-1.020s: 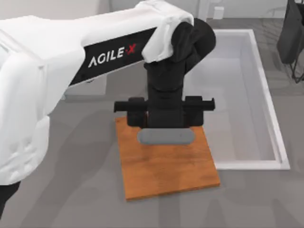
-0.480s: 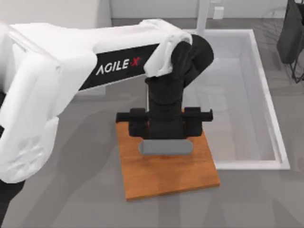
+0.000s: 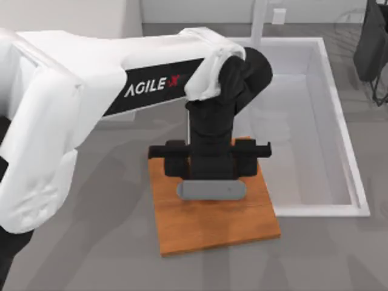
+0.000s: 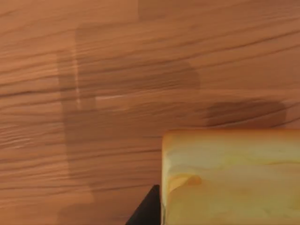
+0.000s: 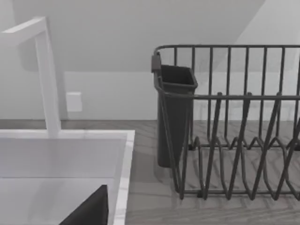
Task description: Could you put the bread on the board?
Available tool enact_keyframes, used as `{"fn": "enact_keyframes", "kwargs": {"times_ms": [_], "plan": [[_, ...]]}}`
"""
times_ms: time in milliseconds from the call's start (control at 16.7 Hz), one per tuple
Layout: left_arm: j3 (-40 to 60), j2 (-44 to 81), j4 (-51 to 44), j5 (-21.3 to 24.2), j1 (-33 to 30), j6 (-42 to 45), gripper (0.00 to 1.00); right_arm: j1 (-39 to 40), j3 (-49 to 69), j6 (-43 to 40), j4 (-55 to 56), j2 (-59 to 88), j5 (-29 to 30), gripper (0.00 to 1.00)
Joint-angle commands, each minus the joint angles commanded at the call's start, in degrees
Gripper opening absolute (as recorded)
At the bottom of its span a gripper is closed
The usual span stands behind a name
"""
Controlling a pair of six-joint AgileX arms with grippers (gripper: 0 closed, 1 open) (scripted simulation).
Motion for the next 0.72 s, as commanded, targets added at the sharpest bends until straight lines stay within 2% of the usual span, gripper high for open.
{"fn": "enact_keyframes", "kwargs": {"times_ms": [540, 720], "plan": [[0.0, 0.0, 0.0, 0.0, 0.0, 0.0, 0.98, 0.0, 0.0, 0.0, 0.0, 0.0, 0.0, 1.0], [0.0, 0.0, 0.0, 0.0, 0.0, 0.0, 1.0, 0.0, 0.0, 0.0, 0.0, 0.0, 0.0, 1.0]]}}
